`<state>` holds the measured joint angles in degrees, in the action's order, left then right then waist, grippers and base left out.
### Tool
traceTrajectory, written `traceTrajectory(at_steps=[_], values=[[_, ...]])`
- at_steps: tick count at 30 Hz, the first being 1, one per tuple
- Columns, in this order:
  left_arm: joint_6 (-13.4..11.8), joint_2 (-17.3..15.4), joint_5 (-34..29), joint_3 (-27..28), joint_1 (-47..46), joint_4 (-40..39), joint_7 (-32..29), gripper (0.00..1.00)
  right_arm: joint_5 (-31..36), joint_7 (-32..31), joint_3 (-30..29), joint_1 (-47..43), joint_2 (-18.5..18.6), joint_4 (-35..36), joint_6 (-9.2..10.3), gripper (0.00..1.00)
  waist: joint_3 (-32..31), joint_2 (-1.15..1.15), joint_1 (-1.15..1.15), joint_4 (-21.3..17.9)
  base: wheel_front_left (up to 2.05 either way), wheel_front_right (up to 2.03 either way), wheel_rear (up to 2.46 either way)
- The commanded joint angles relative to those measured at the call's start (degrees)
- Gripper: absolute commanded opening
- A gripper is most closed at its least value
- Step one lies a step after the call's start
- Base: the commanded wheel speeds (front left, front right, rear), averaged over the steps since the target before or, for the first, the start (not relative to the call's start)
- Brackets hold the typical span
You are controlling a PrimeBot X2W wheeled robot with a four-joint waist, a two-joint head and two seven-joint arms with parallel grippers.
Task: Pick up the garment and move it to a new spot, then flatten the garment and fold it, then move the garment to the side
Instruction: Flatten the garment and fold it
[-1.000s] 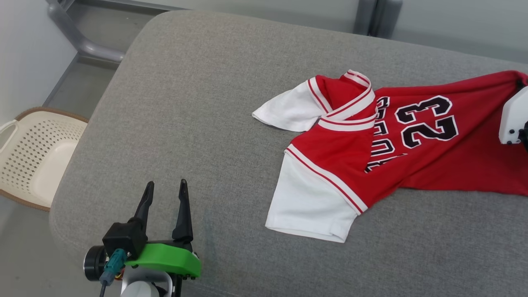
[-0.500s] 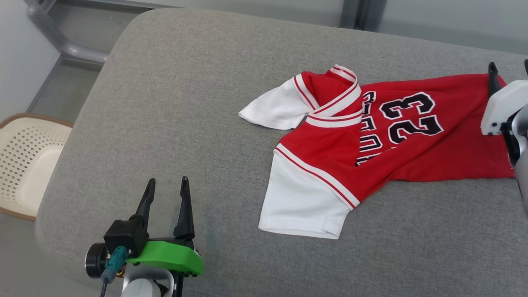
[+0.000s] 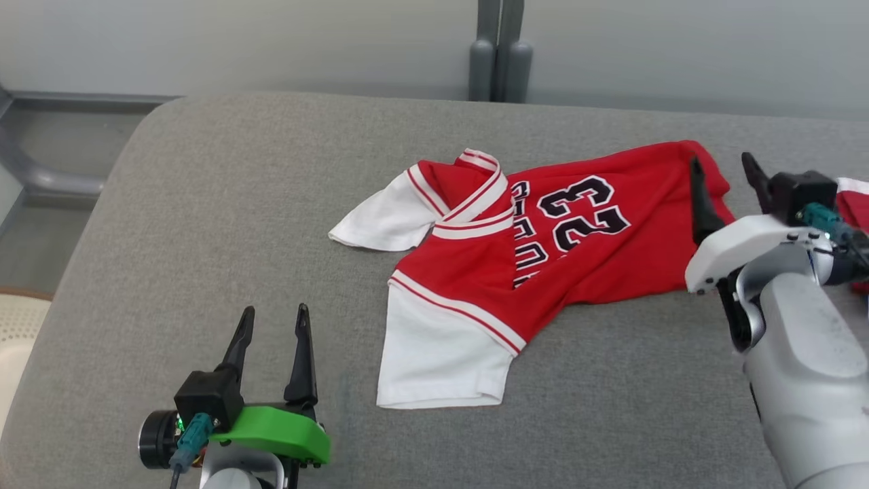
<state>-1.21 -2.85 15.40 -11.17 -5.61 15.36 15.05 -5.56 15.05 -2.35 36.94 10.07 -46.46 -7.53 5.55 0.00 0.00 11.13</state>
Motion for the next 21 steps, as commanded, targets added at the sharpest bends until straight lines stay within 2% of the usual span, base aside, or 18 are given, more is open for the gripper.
traceTrajectory(at_steps=[1, 5, 13, 21], values=[[0.2, -0.1, -0.1, 0.3, 1.2, 0.4, 0.2, 1.0, -1.5, 0.1, 0.6, -3.0, -0.5, 2.6, 0.08, 1.0, -5.3, 0.0, 0.0, -5.1, 0.0, 0.0, 0.0], [-0.1, -0.1, 0.4, 0.5, 2.2, 0.8, 0.2, 1.0, -3.9, 0.1, 2.5, -10.6, -1.5, 10.6, 0.08, 1.0, -7.0, 0.0, 0.0, -7.3, 0.0, 0.0, 0.0], [-0.4, -0.1, 1.0, 1.3, 5.3, 0.3, 0.2, 1.0, -4.3, 0.2, 0.6, -23.7, -5.5, 24.2, 0.07, 1.0, -9.3, 0.0, 0.0, -9.2, 0.0, 0.0, 0.0], [-0.5, -0.1, 1.0, 1.8, 8.3, -1.4, 0.2, 1.0, -5.6, 0.2, 2.4, -31.9, -6.9, 31.4, 0.07, 1.0, -10.1, 0.0, 0.0, -9.4, 0.0, 0.0, 0.0]])
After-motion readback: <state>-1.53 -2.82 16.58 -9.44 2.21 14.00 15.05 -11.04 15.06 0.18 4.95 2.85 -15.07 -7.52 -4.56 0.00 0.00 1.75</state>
